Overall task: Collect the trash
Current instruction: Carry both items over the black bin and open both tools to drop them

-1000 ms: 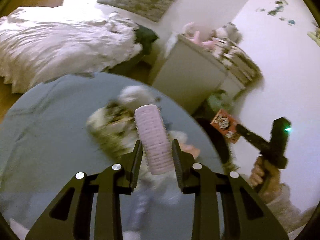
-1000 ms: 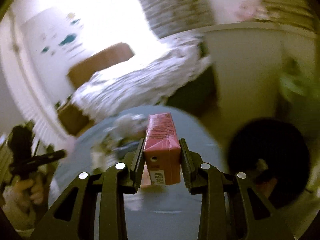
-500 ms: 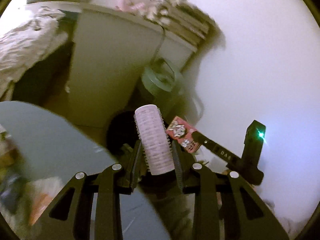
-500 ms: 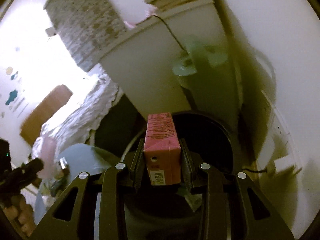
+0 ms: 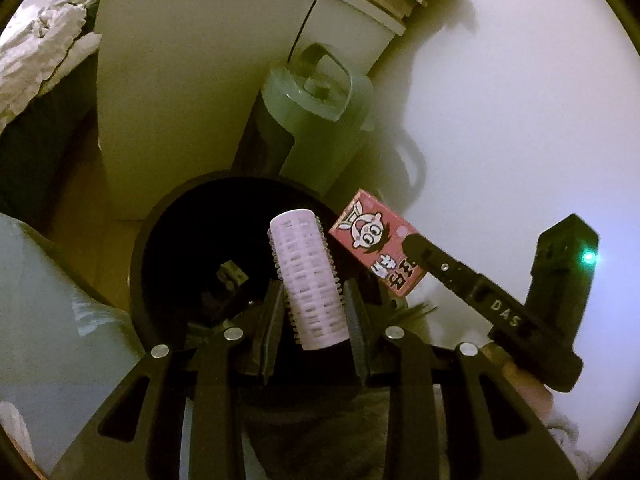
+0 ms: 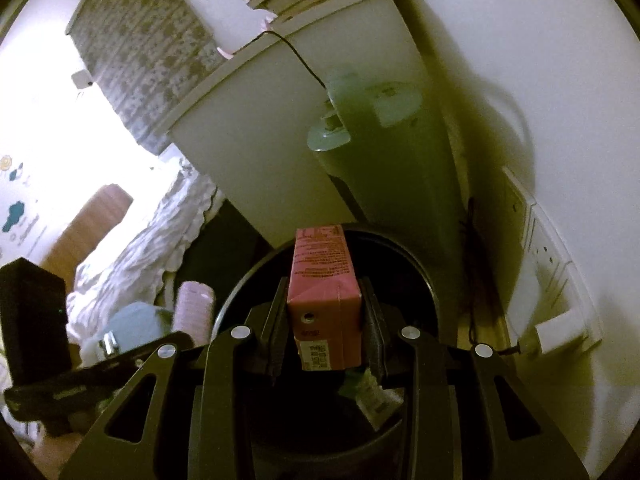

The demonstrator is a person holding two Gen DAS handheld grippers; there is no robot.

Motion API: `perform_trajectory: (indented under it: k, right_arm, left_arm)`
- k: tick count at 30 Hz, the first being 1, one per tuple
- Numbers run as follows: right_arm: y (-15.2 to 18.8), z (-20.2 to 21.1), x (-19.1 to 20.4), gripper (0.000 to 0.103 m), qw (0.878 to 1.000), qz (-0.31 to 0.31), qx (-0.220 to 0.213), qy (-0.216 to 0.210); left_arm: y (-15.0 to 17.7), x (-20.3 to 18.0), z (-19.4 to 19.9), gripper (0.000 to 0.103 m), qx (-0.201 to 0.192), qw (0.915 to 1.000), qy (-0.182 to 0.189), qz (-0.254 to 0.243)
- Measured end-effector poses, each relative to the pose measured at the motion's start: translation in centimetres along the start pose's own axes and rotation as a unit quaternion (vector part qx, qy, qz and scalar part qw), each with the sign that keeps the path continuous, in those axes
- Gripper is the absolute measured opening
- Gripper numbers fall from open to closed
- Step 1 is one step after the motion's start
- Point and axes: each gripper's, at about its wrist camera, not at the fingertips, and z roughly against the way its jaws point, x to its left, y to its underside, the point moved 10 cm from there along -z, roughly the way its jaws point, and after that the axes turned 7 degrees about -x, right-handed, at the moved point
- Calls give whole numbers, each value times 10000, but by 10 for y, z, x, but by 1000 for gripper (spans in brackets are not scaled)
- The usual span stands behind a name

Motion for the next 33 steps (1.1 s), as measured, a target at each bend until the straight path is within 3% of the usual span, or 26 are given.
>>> perform_trajectory:
  k: [13,14,16,17,18,19,21,26,33]
  right_arm:
    - [5,0,2,34,10000,23,91,-4]
    - [5,-1,1,34,10000,24,92,-7]
    - [5,-1,1,34,10000,23,89,5]
    - [5,-1,1,35,10000,21,90,13]
    - [5,-1,1,43,10000,26,84,24]
    - [5,0,1,48,10000,29,62,36]
    - [4,2,2,56,10000,47,-29,52]
    - [5,4,5,57,9999,38,-77,67]
    - [7,3,11,62,9999,115,-54,53]
  left_arm:
    - [8,-1,-20,33,164,9999,-38,-11]
    - [8,-2,-22,35,184,9998,-35,-29]
    - [7,-2,-21,50,168,9998,-87,-66]
    - [6,-2,-19,64,130,9998,-110,-69]
    - [5,-2,-17,73,73,9999,-134,-68]
    - [3,-1,-13,75,2,9998,-161,-73]
    - [2,-1,-6,75,-72,9997,-187,-112]
    - [-2,2,16,75,-205,9995,-219,-101]
    - [-6,18,92,77,-826,9958,-303,244]
